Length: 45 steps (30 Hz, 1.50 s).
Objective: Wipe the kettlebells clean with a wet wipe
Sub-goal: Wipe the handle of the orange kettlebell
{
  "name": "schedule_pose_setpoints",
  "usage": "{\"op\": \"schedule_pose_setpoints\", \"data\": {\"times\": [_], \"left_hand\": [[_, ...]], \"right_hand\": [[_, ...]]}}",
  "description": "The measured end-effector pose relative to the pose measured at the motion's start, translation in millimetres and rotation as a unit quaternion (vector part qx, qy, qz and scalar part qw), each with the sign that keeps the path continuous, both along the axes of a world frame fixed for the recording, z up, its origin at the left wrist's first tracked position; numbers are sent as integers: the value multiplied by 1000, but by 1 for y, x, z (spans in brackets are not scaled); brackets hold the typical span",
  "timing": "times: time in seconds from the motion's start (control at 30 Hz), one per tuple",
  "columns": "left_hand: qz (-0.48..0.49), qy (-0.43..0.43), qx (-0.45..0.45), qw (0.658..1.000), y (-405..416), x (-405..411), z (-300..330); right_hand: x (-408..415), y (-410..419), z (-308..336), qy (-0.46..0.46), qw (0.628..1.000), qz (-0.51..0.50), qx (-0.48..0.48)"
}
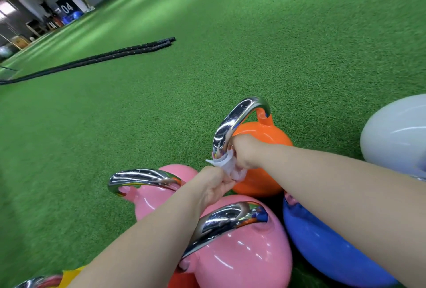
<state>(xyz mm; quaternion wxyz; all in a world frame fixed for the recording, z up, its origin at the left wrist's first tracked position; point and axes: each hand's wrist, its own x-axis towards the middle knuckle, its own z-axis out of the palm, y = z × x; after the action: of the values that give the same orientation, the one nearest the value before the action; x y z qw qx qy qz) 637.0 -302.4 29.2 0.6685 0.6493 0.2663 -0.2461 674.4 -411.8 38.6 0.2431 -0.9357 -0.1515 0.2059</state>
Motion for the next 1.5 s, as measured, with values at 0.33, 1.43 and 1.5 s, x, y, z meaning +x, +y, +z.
{"op": "schedule_pose_setpoints", "data": {"times": [0.33,1.43,1.5], "left_hand": [[21,-30,31,999,12,10,-11],[8,-175,261,949,-10,47,29],[57,-130,195,971,-9,56,27]], "right_hand": [[4,12,2,-95,982,26,-159],[29,-1,0,317,882,-207,282],[30,-7,-2,329,877,-197,291]]}}
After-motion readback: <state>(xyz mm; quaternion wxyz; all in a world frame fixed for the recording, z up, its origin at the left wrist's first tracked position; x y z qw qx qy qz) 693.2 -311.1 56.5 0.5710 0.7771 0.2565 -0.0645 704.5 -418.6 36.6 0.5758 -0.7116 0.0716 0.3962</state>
